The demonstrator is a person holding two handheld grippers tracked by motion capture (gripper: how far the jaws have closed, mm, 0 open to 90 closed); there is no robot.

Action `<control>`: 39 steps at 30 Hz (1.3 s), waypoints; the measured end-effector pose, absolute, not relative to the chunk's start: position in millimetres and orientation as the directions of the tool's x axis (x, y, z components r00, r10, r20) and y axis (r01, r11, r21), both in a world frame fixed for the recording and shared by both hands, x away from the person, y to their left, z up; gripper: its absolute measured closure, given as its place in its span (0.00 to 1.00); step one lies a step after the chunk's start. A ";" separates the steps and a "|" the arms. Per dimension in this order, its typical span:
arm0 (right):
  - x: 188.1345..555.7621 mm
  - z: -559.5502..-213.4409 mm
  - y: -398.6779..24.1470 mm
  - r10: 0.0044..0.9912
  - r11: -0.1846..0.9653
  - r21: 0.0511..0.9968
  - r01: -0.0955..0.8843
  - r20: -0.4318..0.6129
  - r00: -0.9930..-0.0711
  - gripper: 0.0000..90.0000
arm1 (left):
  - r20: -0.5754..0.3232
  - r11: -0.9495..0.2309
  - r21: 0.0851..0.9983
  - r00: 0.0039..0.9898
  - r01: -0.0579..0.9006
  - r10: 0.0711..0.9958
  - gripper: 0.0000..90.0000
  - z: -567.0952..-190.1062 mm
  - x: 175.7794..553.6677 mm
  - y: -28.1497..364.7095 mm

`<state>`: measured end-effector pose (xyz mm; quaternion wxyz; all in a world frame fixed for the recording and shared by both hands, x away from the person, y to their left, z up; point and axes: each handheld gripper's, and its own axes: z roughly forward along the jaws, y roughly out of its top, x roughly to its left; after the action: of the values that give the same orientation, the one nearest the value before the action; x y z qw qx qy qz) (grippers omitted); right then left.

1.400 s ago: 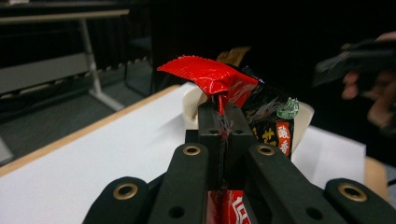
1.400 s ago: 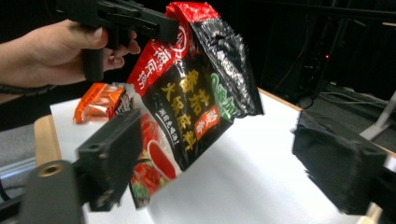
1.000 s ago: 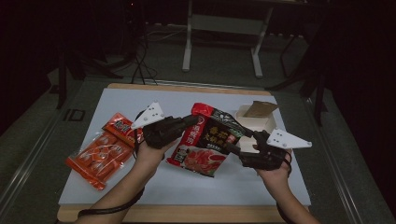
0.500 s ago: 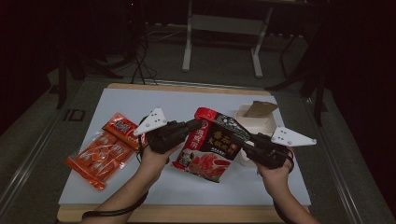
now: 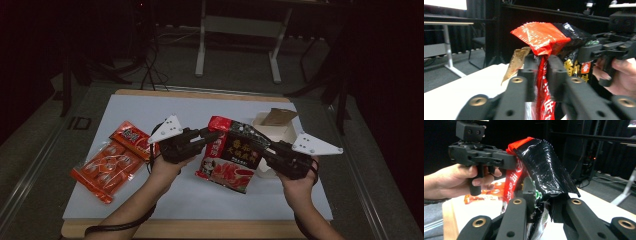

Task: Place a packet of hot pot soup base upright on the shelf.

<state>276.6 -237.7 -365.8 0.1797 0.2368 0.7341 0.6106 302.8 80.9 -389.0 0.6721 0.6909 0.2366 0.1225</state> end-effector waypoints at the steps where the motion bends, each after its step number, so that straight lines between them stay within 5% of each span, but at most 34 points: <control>1: 276.5 -365.2 -238.3 0.567 0.138 0.982 0.127 0.027 -0.823 0.87 | -0.149 0.015 0.987 0.858 0.162 0.491 0.82 -389.0 302.8 80.9; 2: 276.5 -365.2 -238.3 0.567 0.138 0.982 0.127 0.027 -0.823 0.87 | -0.145 0.020 0.988 0.858 0.155 0.493 0.82 -388.6 302.5 81.4; 3: 276.5 -363.2 -238.7 0.572 0.152 0.981 0.119 0.011 -0.820 0.87 | -0.150 0.028 0.987 0.850 0.158 0.504 0.65 -386.0 302.2 82.7; 4: 276.4 -362.2 -239.6 0.572 0.146 0.982 0.121 0.016 -0.820 0.87 | -0.152 0.035 0.987 0.845 0.157 0.513 0.63 -385.3 301.6 83.3; 9: 276.4 -357.1 -242.3 0.584 0.151 0.982 0.111 0.002 -0.812 0.87 | -0.182 0.058 0.982 0.824 0.179 0.537 0.18 -381.8 299.9 87.3; 14: 277.5 -347.3 -249.7 0.620 0.141 0.986 0.094 -0.014 -0.784 0.87 | -0.155 0.028 0.985 0.813 0.169 0.561 0.02 -381.7 292.6 89.2; 27: 297.9 -321.6 -287.2 0.702 0.094 0.994 0.062 -0.022 -0.712 0.87 | -0.131 -0.046 0.979 0.792 0.197 0.597 0.02 -404.4 271.5 110.6; 39: 322.6 -320.0 -321.8 0.763 0.084 0.992 0.089 -0.007 -0.646 0.87 | -0.048 -0.075 0.990 0.793 0.117 0.607 0.02 -443.3 253.4 133.2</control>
<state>322.6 -321.8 -320.0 0.2810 0.3130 0.6805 0.6000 253.4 133.2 -443.3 0.6298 0.7070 0.2562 0.1944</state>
